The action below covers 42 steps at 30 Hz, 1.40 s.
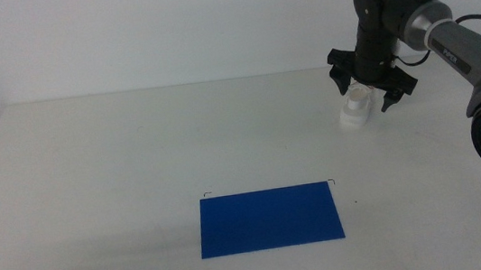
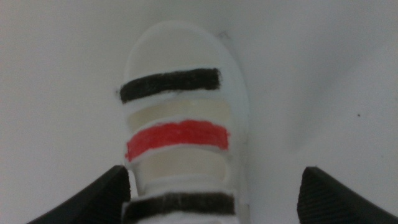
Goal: Use one arm to grab the shoe from the table and place it on the mat.
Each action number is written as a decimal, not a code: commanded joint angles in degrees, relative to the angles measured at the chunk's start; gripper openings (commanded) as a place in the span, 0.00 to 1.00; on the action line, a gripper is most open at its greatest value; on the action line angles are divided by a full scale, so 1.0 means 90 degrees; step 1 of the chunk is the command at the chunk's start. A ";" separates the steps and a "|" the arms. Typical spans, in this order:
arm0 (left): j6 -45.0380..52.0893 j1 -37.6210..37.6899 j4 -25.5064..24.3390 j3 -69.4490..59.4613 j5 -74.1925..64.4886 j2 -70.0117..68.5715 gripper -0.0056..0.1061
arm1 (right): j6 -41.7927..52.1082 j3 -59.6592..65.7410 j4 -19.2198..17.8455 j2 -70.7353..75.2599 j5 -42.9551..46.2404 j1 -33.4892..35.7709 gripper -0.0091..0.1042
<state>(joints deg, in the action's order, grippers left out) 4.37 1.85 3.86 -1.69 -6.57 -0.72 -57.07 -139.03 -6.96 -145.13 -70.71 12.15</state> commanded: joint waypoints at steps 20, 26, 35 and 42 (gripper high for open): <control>-0.0030 0.0027 0.0061 -0.0045 0.0523 -0.0089 0.89 | 0.0830 -0.0118 -0.0092 0.0995 -0.0359 0.0205 0.05; -0.0030 0.0027 0.0061 -0.0045 0.0523 -0.0089 0.89 | 0.0441 0.1095 -0.0433 0.2119 -0.0359 0.0660 0.05; -0.0030 0.0027 0.0061 -0.0045 0.0523 -0.0089 0.89 | -0.0525 0.3231 -0.0794 0.3683 -0.0348 0.1766 0.05; -0.0030 0.0027 0.0061 -0.0045 0.0523 -0.0089 0.89 | -0.1263 0.3797 -0.0797 0.3850 -0.0348 0.2845 0.05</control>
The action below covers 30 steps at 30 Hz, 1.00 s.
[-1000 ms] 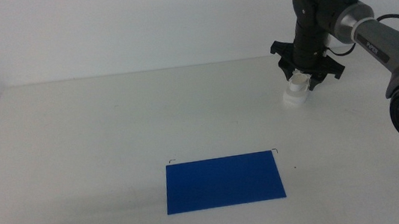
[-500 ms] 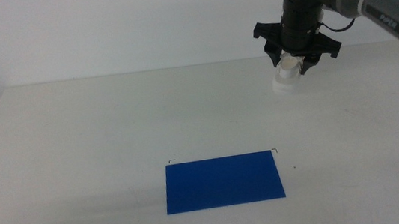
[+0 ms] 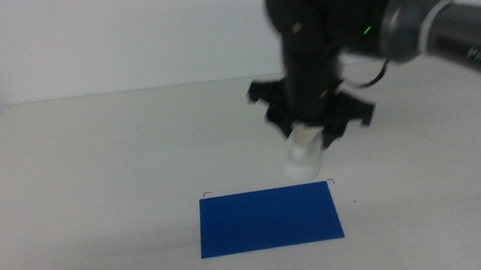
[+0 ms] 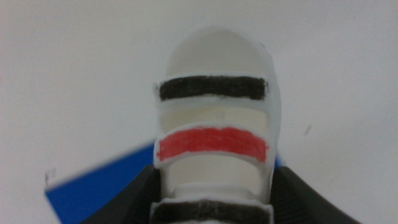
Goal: Use one arm to grab the shoe from the table and place it on the mat.
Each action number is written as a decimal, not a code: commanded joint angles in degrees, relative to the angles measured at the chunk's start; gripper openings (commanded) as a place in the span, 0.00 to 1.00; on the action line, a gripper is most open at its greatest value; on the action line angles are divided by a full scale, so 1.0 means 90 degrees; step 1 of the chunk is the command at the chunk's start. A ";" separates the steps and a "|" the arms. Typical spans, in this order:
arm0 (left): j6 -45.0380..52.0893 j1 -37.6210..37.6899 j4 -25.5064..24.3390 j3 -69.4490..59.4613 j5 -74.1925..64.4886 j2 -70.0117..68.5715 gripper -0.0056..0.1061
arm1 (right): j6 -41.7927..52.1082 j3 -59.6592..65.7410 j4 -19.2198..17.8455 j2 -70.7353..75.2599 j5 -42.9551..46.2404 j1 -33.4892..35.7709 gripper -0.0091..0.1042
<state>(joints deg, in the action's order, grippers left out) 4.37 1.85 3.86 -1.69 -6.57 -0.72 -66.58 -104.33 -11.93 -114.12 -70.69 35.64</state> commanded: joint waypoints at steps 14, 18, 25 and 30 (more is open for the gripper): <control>-0.0030 0.0027 0.0061 -0.0045 0.0522 -0.0089 0.89 | -0.0194 0.0055 -0.0380 0.0277 -0.0340 0.0770 0.05; -0.0030 0.0027 0.0061 -0.0045 0.0522 -0.0089 0.89 | 0.0871 0.0055 -0.0405 0.0277 -0.0345 0.0770 0.05; -0.0030 0.0027 0.0061 -0.0045 0.0522 -0.0089 0.89 | 0.3545 0.0055 -0.0497 0.0277 -0.0314 0.0770 0.05; -0.0030 0.0027 0.0061 -0.0045 0.0522 -0.0089 0.89 | 0.5508 0.0055 -0.0497 0.0277 -0.0273 0.0770 0.05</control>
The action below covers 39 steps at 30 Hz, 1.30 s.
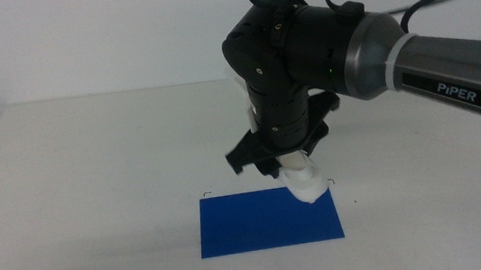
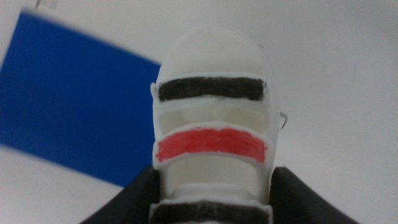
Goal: Use one arm to grab the shoe from the table and place it on the mat.
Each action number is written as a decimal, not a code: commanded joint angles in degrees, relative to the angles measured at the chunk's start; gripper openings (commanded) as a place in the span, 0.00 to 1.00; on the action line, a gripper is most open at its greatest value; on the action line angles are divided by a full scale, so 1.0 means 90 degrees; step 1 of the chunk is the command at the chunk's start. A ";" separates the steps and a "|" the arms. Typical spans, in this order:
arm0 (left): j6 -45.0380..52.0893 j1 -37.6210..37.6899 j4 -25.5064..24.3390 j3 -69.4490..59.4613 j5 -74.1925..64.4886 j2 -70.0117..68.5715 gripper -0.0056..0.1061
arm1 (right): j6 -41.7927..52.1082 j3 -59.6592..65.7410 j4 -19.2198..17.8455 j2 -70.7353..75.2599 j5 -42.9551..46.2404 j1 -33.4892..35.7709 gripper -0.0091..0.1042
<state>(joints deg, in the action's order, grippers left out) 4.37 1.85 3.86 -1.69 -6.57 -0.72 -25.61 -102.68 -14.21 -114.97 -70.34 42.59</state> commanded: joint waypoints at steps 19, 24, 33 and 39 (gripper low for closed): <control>-0.0030 0.0027 0.0061 -0.0045 0.0522 -0.0089 0.89 | 0.7430 -0.0128 0.1492 0.0280 0.0551 -0.0331 0.05; -0.0030 0.0027 0.0061 -0.0045 0.0522 -0.0089 0.89 | 0.7663 -0.0121 0.1805 0.0073 0.0776 -0.0520 0.05; -0.0030 0.0027 0.0061 -0.0045 0.0522 -0.0089 0.89 | 0.8473 -0.0116 0.2359 -0.0399 0.0818 -0.0594 0.05; -0.0030 0.0027 0.0061 -0.0045 0.0522 -0.0089 0.89 | 0.8467 -0.0116 0.2308 -0.0639 0.0812 -0.0594 0.05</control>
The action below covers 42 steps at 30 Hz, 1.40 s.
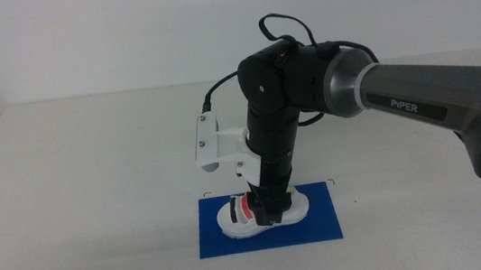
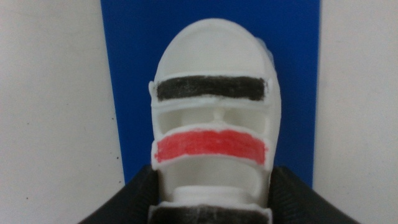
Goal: Use one arm to grab the shoe from the table and place it on the mat.
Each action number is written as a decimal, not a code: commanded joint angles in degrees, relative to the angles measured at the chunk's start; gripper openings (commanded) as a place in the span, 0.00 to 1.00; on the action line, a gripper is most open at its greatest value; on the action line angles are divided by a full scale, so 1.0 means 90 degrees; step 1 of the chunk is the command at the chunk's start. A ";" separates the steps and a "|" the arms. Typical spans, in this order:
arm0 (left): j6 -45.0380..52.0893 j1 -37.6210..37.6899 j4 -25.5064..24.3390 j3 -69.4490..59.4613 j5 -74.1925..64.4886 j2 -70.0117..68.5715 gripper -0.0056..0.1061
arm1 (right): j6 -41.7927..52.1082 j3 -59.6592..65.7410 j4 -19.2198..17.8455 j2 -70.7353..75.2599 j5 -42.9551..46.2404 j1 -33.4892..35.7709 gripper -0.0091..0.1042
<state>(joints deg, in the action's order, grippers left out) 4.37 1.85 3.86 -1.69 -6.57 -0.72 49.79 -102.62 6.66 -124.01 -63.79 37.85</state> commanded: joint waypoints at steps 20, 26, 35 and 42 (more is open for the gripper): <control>-0.0030 0.0027 0.0061 -0.0045 0.0522 -0.0089 0.89 | -0.1092 0.2094 0.0420 0.2968 0.1809 -0.0801 0.89; -0.0030 0.0027 0.0061 -0.0045 0.0522 -0.0089 0.89 | -0.2853 0.4399 0.0351 0.5475 0.3742 -0.1621 0.89; -0.0030 0.0027 0.0061 -0.0045 0.0522 -0.0089 0.89 | -0.4767 0.7295 -0.0033 0.8987 0.5196 -0.3060 0.89; -0.0030 0.0027 0.0061 -0.0045 0.0522 -0.0089 0.89 | -0.4749 0.8936 -0.0139 1.1314 0.5476 -0.3549 0.89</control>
<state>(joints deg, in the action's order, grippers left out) 4.37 1.85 3.86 -1.69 -6.57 -0.72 6.98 -23.13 6.46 -25.19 -19.34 6.62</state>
